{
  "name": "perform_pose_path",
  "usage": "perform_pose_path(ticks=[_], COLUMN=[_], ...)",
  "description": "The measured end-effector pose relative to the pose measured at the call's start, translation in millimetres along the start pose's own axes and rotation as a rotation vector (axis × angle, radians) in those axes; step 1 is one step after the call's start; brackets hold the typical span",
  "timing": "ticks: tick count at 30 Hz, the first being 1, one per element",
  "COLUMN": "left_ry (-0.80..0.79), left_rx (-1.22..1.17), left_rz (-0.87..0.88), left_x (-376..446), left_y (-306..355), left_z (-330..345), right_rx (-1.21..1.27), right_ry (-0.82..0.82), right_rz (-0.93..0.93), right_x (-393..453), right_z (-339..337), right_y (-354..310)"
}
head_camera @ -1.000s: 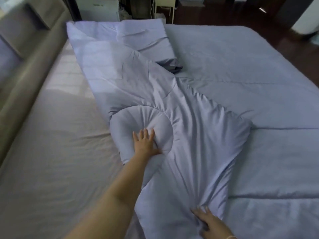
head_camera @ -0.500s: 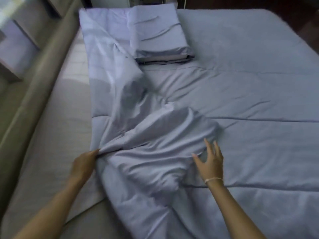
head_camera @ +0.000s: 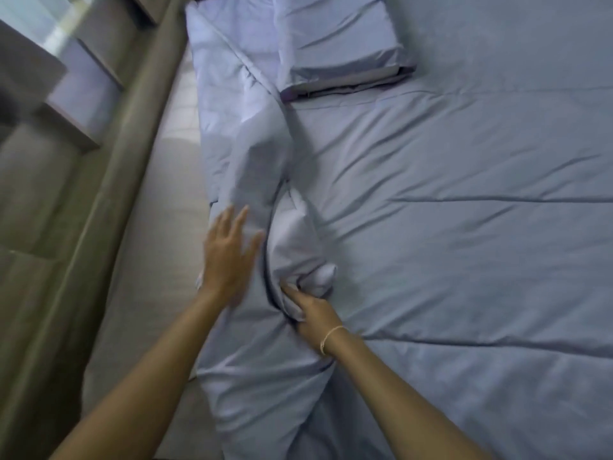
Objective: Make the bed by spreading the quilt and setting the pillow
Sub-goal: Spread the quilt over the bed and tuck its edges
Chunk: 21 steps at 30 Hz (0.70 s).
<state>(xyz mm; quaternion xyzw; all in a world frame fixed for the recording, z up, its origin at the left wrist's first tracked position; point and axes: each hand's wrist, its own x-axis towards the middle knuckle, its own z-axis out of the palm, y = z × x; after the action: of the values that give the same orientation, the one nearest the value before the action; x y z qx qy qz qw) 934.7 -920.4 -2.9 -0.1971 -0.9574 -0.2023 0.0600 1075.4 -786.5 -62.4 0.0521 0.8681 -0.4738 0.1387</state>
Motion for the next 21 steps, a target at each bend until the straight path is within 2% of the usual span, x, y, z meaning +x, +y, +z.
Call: perform_pose_path(ticks=[3, 5, 7, 8, 10, 12, 14, 16, 18, 21], left_ry=[-0.336, -0.532, -0.654, -0.665, -0.584, -0.495, -0.424, -0.333, -0.199, -0.073], left_rx=[0.079, 0.223, 0.322, 0.313, 0.183, 0.106, 0.123, 0.215, 0.304, 0.376], left_rz=[-0.021, 0.068, 0.083, 0.051, -0.004, 0.017, 0.089, 0.196, 0.296, 0.337], left_x=[12.6, 5.6, -3.6, -6.3, -9.2, -11.8, -15.9, -22.2, -31.5, -51.3], left_y=[53.2, 73.1, 75.1, 70.6, 57.8, 42.9, 26.3, 3.6, -25.0, -85.1], left_z=[11.0, 27.7, 44.9, 50.1, 47.5, 35.5, 15.6, -5.8, -28.4, -76.4], right_rx=[-0.073, -0.131, -0.11, -0.07, 0.021, 0.05, -0.009, -0.076, -0.17, -0.227], right_ry=[-0.064, -0.064, -0.061, -0.056, 0.017, 0.158, 0.319, 0.403, 0.373, 0.221], right_rz=[-0.054, -0.08, -0.064, -0.043, 0.01, 0.09, 0.225, 0.333, 0.385, 0.396], right_x=[-24.3, -38.9, -55.0, -64.1, -82.4, -95.9, -103.1, -102.0, -92.5, -63.8], right_z=[11.0, 10.7, 4.3, 0.5, -7.5, -15.6, -20.1, -14.7, -1.2, 33.8], right_y=[5.7, 8.1, 8.8, 10.7, 14.8, 25.8, 38.3, 43.4, 37.1, 1.5])
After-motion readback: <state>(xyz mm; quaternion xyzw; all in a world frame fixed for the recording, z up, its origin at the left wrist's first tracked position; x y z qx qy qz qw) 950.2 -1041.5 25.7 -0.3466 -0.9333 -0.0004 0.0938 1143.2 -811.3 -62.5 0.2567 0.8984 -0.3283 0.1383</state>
